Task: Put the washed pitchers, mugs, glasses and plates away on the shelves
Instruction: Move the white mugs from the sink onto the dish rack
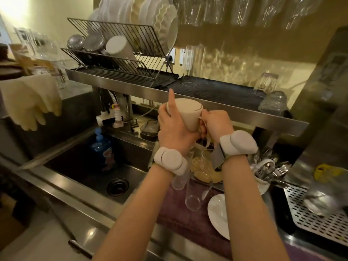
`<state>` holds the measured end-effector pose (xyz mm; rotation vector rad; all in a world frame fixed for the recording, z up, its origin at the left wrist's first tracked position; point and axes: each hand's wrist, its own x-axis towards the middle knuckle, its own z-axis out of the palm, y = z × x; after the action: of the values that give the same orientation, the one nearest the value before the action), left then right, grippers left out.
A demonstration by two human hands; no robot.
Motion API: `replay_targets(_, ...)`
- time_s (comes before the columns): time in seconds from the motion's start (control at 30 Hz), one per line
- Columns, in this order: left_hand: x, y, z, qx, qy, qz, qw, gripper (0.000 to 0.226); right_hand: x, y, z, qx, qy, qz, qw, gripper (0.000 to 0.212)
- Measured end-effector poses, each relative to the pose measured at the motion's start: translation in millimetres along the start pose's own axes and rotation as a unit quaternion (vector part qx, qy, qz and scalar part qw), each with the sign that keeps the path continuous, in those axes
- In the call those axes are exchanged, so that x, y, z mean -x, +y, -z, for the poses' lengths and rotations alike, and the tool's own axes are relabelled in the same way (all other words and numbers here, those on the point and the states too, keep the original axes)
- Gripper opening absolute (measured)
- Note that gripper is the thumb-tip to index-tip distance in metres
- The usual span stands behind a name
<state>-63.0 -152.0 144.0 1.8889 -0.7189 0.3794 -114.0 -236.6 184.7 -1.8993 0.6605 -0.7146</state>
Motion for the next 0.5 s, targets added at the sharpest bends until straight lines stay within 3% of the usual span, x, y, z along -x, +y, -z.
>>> replay_targets(0.23, -32, -1, 41, 0.014, 0.084, -0.041, 0.995, 0.117, -10, -48, -28, 0.044, -0.001, 0.065, 0.997, 0.047)
replay_targets(0.5, -111, -25, 87, 0.091, 0.145, -0.111, 0.979, 0.11, -34, -118, -78, 0.007, 0.047, 0.146, 0.988, 0.035)
